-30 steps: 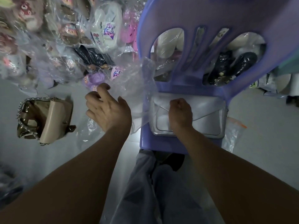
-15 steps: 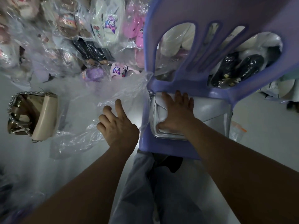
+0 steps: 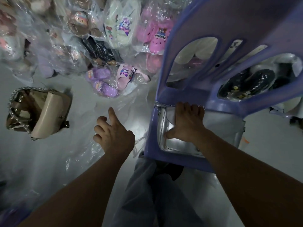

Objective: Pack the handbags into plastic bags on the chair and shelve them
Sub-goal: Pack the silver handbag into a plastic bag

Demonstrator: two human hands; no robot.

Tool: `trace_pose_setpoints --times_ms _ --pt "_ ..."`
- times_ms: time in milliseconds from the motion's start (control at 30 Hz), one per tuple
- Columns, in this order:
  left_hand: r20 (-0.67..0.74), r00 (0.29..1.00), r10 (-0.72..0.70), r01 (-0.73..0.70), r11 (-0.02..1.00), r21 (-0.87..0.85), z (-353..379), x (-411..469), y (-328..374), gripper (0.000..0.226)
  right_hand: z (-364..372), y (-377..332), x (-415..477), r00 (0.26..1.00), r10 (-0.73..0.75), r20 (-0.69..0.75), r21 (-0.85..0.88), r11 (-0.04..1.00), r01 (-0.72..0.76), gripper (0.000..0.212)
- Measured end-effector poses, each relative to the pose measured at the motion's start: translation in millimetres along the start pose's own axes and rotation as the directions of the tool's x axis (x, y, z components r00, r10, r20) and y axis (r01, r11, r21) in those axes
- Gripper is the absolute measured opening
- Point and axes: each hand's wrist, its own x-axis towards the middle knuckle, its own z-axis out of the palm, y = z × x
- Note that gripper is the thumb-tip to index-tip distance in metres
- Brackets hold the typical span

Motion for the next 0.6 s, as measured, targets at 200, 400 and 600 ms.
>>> trace_pose_setpoints --times_ms 200,400,600 --pt "-0.047 0.99 0.13 -0.131 0.991 -0.017 -3.6 -7.4 18.8 0.101 -10.1 20.2 -20.9 0.992 -0.052 -0.118 0.275 0.958 0.083 0.074" --pt "-0.086 0.886 0.455 -0.463 0.87 -0.171 -20.6 -36.7 43.7 0.096 -31.0 41.6 -26.4 0.991 -0.121 -0.059 0.456 0.88 0.135 0.055" --pt "-0.258 0.631 0.732 -0.762 0.521 -0.384 -43.9 -58.8 76.4 0.068 -49.8 61.9 -38.1 0.986 -0.038 -0.164 0.521 0.845 0.119 0.035"
